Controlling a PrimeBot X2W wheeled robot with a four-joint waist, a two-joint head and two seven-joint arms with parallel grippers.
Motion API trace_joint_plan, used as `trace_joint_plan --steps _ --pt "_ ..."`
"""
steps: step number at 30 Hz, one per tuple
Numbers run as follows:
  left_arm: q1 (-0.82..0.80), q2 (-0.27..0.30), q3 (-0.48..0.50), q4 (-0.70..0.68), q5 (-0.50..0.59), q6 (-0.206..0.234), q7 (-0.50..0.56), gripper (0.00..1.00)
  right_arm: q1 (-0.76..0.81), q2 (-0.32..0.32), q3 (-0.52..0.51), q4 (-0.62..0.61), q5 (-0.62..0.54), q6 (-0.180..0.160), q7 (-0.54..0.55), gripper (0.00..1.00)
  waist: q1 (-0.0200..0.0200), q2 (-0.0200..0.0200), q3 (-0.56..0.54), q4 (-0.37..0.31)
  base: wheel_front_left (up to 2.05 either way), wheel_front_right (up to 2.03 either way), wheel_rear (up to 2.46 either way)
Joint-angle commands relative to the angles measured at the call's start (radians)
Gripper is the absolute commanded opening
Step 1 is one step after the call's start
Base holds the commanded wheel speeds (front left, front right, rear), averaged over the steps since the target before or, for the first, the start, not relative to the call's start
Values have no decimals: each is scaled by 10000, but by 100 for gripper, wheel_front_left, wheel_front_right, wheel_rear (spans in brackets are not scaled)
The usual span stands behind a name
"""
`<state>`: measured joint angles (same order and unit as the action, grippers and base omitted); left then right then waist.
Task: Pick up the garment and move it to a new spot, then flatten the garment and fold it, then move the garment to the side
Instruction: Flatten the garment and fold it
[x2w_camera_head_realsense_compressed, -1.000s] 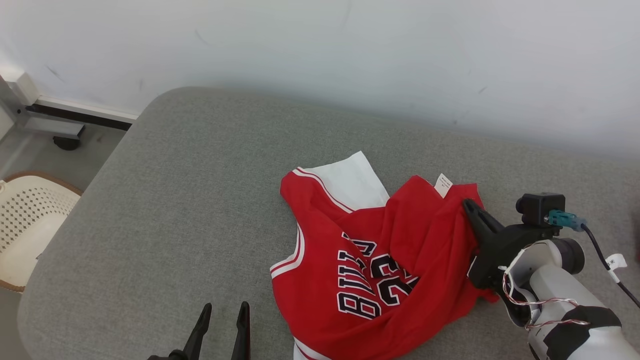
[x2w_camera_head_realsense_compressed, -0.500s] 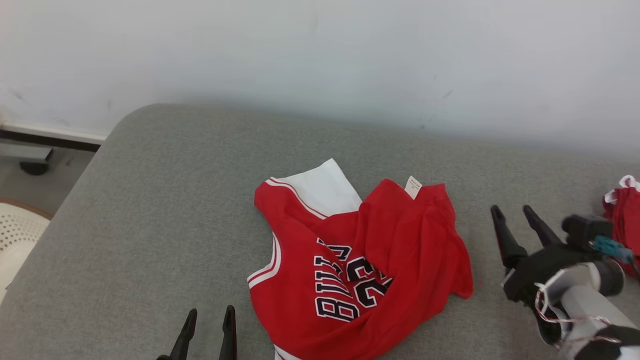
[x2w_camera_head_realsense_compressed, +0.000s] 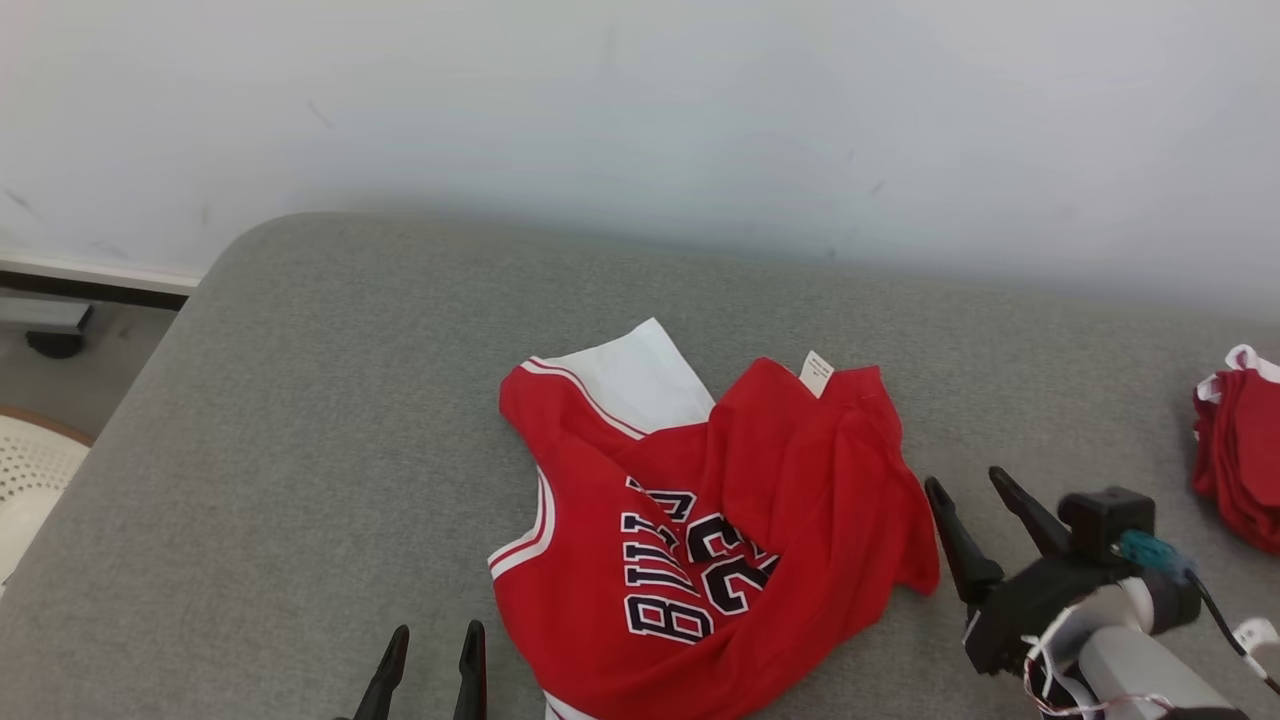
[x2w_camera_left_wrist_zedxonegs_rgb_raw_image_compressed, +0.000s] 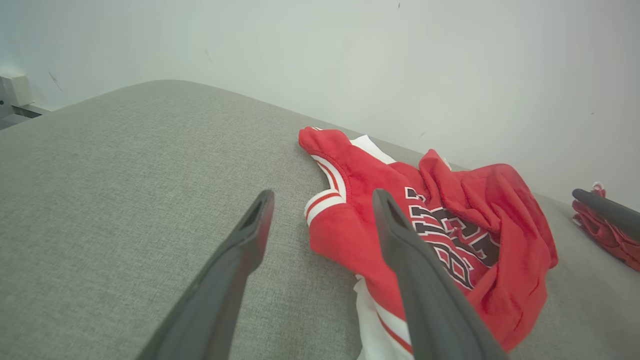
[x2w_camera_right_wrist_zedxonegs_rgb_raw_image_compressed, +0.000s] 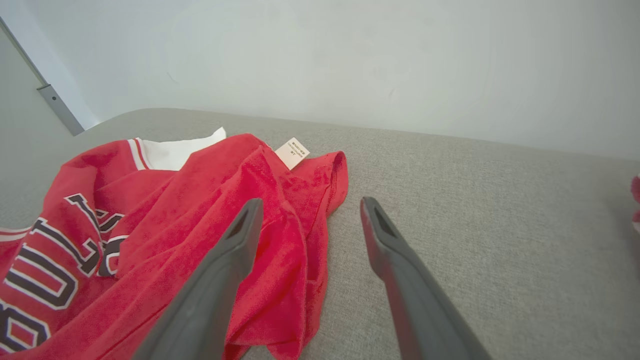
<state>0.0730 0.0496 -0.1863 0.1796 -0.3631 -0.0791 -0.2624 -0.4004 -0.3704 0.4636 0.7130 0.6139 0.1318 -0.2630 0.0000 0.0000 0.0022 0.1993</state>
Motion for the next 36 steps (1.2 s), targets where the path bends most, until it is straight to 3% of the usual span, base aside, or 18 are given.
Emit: trace_joint_plan --steps 1,11,12,13,15,16,17,22,26,34,36 --pt "-103 15 1 9 52 -5 -24 100 -325 66 199 168 -160 -25 62 100 0 0 53 165 0 0 0" --pt "-219 13 -279 65 -45 -39 -24 100 -1546 171 1143 2058 -284 -27 524 99 0 0 311 933 0 0 0" --pt "-241 15 -311 67 -46 -40 -24 100 -1592 167 1198 2231 -206 -27 579 89 0 0 349 1012 0 0 0" --pt "-264 15 -316 65 -50 -36 -24 100 -1664 167 1268 2386 -149 -27 584 46 0 0 379 1069 0 0 0" --pt "-313 15 -330 46 -63 -20 -24 100 -1831 91 1407 2671 -160 -27 562 11 0 0 458 1171 0 0 0" --pt "-313 15 -330 46 -63 -20 -24 100 -1831 91 1407 2671 -160 -27 562 11 0 0 458 1171 0 0 0" --pt "-337 13 -327 34 -68 -9 -24 100 -1899 98 1487 2780 -133 -27 541 0 0 0 493 1205 0 0 0" --pt "-306 13 -261 27 -75 40 -24 100 -2038 47 1757 2798 151 -27 235 0 0 0 494 1184 0 0 0" --pt "-47 13 -147 100 -42 60 -24 100 -1395 -129 2109 1959 807 -27 73 0 0 0 210 910 0 0 0" --pt "330 13 185 136 106 -67 -24 100 270 -1840 3079 -1323 2540 -27 39 0 0 0 -193 -159 0 0 0" --pt "355 13 286 102 73 -61 -24 100 841 -2740 3365 -2730 3193 -27 161 0 0 0 -165 -555 0 0 0"
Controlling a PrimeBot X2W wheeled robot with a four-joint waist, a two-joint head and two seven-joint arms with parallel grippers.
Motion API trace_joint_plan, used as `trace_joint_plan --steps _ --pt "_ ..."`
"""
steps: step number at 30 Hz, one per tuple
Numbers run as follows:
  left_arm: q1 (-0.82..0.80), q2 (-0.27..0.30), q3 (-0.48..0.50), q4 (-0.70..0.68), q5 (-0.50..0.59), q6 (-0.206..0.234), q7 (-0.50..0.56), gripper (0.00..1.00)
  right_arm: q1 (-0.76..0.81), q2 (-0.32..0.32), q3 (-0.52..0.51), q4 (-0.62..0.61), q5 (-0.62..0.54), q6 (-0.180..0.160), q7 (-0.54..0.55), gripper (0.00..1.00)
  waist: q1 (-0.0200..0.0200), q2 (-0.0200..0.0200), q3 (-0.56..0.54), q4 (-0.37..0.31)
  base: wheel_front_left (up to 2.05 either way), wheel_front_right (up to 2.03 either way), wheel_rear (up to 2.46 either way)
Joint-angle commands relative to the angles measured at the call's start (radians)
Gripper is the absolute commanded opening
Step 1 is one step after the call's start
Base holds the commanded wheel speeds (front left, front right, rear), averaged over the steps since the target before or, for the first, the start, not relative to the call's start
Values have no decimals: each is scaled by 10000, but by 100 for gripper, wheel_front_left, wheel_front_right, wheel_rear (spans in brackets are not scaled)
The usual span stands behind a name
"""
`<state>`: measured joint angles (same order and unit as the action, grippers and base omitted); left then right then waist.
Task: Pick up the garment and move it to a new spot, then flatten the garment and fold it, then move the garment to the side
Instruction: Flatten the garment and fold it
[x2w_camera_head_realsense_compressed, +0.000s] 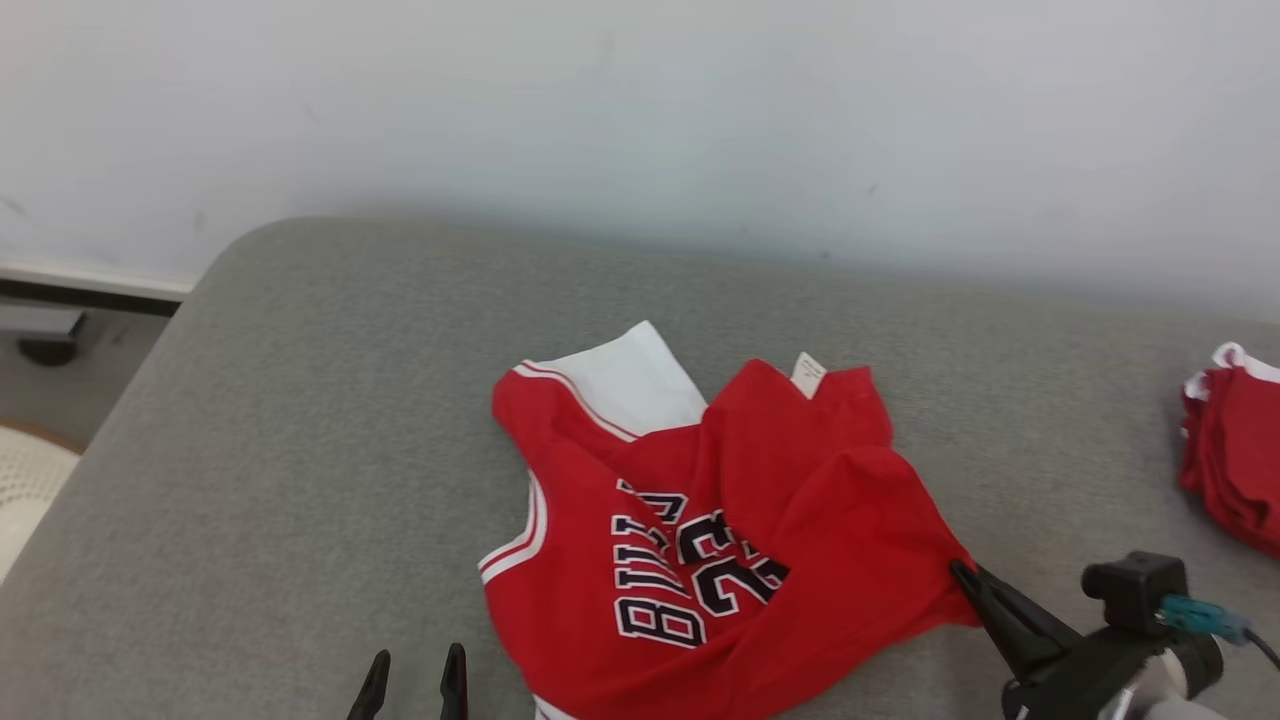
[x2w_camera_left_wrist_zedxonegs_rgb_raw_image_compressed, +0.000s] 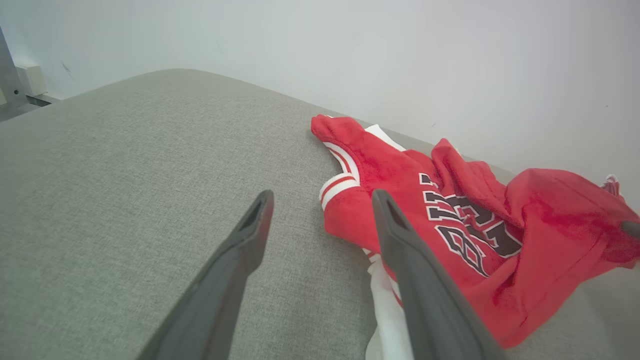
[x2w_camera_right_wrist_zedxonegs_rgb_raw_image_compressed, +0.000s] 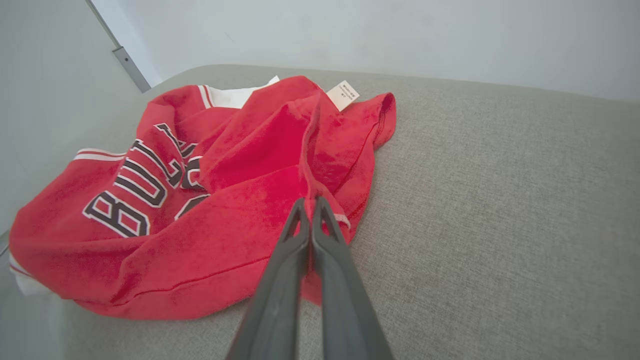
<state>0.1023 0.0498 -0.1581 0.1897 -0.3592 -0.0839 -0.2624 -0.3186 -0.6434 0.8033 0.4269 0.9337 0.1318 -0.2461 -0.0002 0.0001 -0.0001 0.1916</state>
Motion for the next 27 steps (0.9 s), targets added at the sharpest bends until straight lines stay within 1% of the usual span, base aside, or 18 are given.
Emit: trace_joint_plan --steps 1,4,6,10,13,18,20,21,22,24,27 --pt "56 12 14 1 16 -17 -24 100 212 -272 20 -286 169 -27 25 0 2 -1 -128 -580 0 0 0" --pt "41 15 99 -4 -19 10 -24 100 819 -805 106 -1519 954 -27 99 0 2 -1 -88 -839 0 0 0" --pt "42 12 135 -3 -45 15 -24 100 1176 -1248 99 -2131 1408 -27 145 0 2 -1 -75 -944 0 0 0" --pt "69 12 204 50 -71 -20 -24 100 1857 -1668 220 -2951 2415 -27 237 0 2 -1 -74 -1039 0 0 0" --pt "85 12 228 103 -63 -26 -24 100 2039 -1946 365 -2966 2547 -27 213 0 2 -1 -80 -1050 0 0 0" --pt "156 12 312 149 -62 -67 -24 100 2240 -1955 443 -2592 2950 -27 145 0 2 -1 -112 -1036 0 0 0" --pt "175 12 343 147 -59 -76 -24 100 2151 -1978 507 -2457 2903 -27 168 0 2 -1 -105 -1047 0 0 0" --pt "187 12 354 163 -58 -73 -24 100 2106 -1931 501 -2355 2914 -25 119 35 2 -1 -98 -1051 0 0 0" --pt "184 12 365 179 -57 -73 -24 100 2087 -1889 495 -2240 2911 -27 75 100 2 -1 -87 -1053 0 0 0" --pt "171 12 375 196 -57 -73 -24 100 2047 -1877 464 -2125 2791 -27 35 100 2 -1 -79 -1051 0 0 0" --pt "153 12 434 237 -59 -77 -24 100 1974 -1659 111 -1844 2573 -25 -140 100 2 -1 -67 -1065 0 0 0"
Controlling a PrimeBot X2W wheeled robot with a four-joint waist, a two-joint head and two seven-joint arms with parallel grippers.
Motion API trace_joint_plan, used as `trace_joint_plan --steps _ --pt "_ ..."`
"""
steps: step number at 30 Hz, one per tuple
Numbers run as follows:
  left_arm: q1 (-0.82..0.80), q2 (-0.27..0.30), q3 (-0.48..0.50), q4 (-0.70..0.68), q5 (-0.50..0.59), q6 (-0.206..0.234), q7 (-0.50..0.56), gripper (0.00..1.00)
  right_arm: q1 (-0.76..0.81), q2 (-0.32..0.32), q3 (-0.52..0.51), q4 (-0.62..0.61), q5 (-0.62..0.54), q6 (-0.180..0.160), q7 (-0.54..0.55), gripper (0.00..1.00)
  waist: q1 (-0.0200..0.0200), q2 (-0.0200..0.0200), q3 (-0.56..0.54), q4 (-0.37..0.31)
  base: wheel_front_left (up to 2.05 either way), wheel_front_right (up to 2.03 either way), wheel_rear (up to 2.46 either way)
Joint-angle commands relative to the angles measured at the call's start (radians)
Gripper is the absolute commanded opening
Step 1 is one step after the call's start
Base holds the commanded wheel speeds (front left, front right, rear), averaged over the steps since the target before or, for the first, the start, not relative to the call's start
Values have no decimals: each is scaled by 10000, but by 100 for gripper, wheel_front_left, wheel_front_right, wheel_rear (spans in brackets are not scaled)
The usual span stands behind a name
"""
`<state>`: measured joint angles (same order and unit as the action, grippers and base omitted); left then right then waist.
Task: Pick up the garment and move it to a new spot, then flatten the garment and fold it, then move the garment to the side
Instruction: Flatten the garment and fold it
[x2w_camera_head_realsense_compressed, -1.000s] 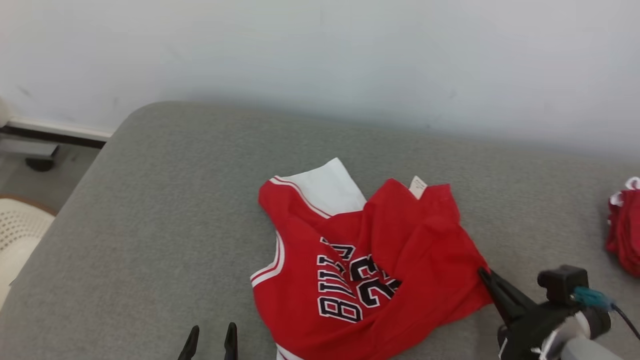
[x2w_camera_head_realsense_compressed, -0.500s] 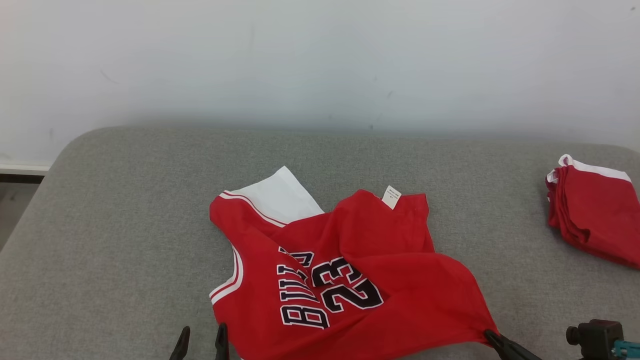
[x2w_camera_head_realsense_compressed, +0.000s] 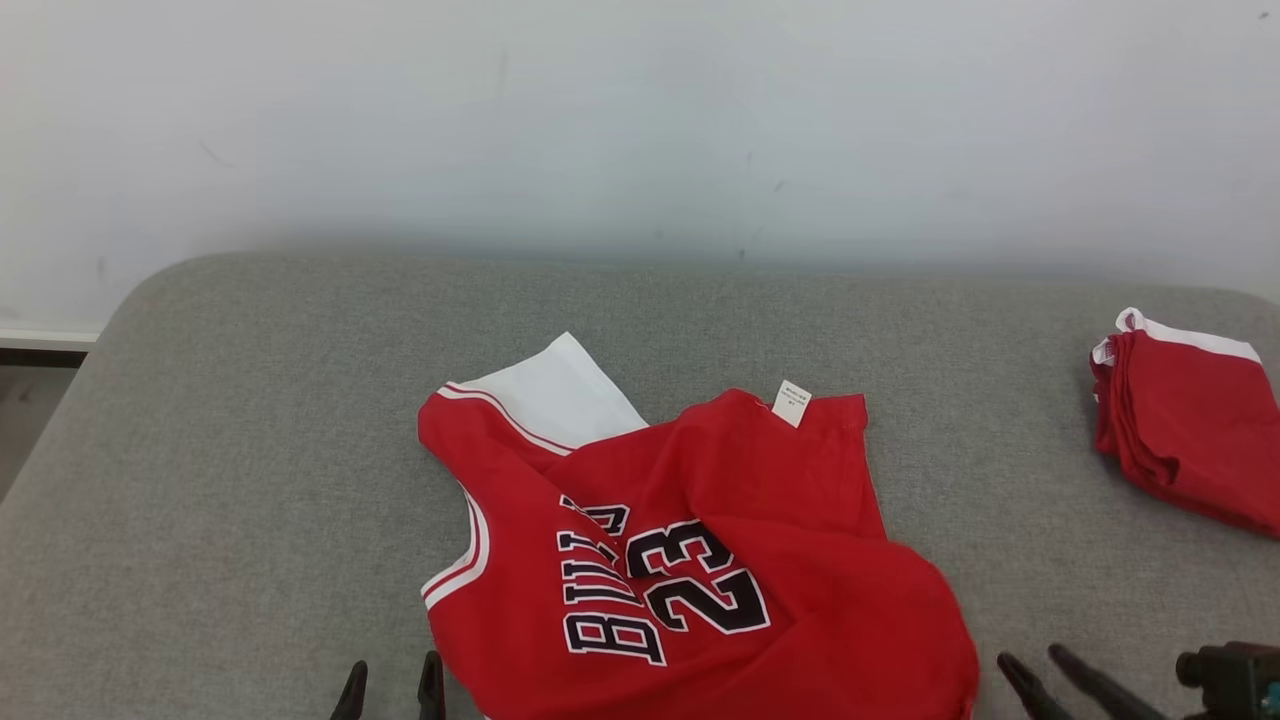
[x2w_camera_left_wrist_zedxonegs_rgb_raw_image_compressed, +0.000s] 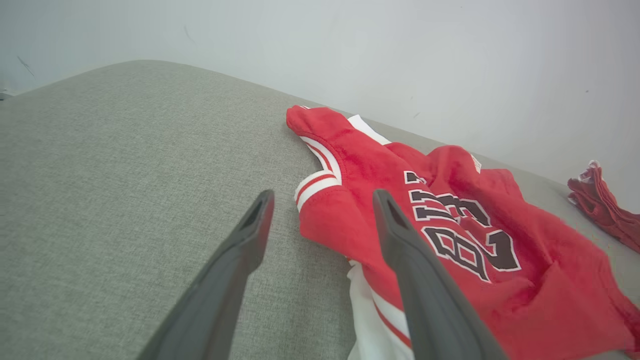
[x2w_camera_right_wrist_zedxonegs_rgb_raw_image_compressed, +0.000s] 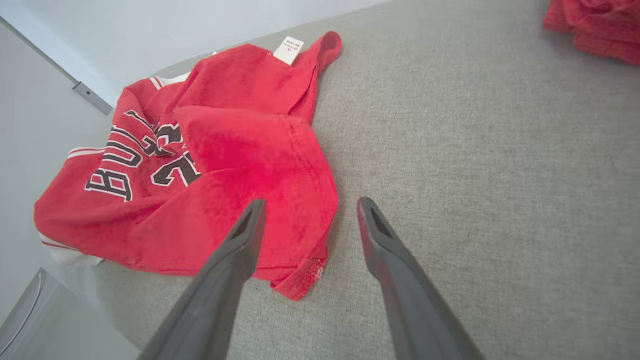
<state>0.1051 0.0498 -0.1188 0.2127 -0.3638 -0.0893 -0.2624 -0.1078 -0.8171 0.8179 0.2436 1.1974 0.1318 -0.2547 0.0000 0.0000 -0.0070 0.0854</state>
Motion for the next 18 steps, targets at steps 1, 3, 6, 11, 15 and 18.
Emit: trace_joint_plan --steps 1,3,6,11,15,18 --pt "130 12 58 28 3 -27 -24 100 -134 144 -287 155 -206 -27 -82 100 0 0 6 -13 0 0 0" --pt "140 12 94 53 40 -35 -24 100 -155 436 -1146 407 -725 -25 -113 100 0 0 20 -45 0 0 0" --pt "172 12 110 90 113 -46 -24 100 281 1269 -2566 511 -1679 -25 -106 100 0 0 31 -60 0 0 0" --pt "197 12 70 209 186 -67 -24 100 1184 2818 -4839 51 -3541 -27 -92 100 0 0 4 -14 0 0 0" --pt "200 12 56 249 196 -81 -24 100 1991 4068 -6187 -395 -4793 -25 -94 100 0 0 -14 9 0 0 0" --pt "211 12 -8 309 232 -94 -24 100 2435 4905 -6908 -630 -5759 -25 -93 100 0 0 -18 25 0 0 0"
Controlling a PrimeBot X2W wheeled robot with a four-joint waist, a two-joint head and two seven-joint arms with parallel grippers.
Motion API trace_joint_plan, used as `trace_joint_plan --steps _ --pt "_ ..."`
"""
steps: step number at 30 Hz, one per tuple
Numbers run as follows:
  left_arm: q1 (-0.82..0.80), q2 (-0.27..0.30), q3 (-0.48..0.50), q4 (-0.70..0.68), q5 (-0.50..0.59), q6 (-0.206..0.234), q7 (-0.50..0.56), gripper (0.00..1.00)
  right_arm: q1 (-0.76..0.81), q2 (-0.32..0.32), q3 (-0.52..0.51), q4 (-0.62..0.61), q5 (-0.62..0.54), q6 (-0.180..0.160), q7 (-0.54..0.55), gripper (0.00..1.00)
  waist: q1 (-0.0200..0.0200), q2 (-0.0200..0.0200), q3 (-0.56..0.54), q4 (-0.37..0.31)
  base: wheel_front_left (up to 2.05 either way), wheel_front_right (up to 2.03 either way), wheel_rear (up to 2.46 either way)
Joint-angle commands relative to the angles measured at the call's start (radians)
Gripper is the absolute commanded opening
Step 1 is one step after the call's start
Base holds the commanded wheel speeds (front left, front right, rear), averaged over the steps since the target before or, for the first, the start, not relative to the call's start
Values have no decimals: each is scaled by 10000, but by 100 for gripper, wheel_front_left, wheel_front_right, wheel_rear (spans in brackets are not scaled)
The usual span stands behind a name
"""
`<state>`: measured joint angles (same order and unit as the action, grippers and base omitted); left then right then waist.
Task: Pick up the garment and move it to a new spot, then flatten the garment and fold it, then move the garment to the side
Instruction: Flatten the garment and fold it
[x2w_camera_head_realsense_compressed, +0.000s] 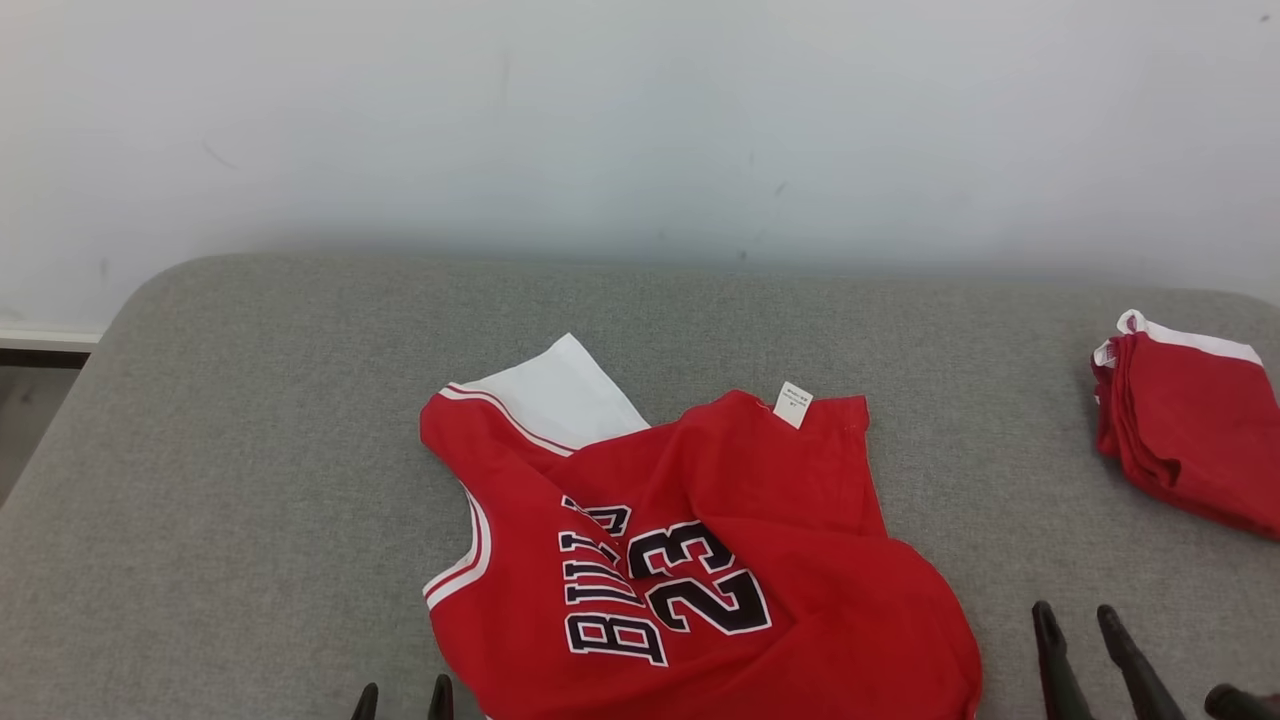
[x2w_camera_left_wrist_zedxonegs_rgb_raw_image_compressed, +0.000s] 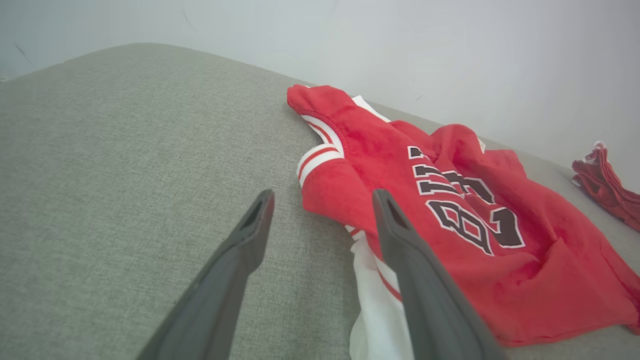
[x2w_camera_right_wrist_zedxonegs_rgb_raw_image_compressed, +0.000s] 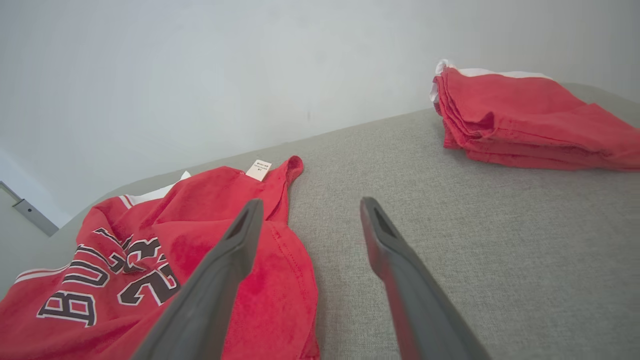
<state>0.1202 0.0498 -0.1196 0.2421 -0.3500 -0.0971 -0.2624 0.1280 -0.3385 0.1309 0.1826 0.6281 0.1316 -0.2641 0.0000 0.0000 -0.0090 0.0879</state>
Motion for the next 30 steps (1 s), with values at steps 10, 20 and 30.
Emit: trace_joint_plan --steps 10,20,30 --pt "-404 12 -144 495 250 -119 -24 100 341 1393 -277 -21 -1361 -25 0 100 0 0 83 -285 0 0 0" --pt "-1780 7 -142 2807 15 -270 -24 100 -70 1325 37 200 -1556 -25 0 100 0 0 263 -891 0 0 0" --pt "-3083 16 -811 3015 418 -355 -24 0 -294 1358 77 189 -1748 -25 -1 100 0 0 624 -1165 0 0 0"
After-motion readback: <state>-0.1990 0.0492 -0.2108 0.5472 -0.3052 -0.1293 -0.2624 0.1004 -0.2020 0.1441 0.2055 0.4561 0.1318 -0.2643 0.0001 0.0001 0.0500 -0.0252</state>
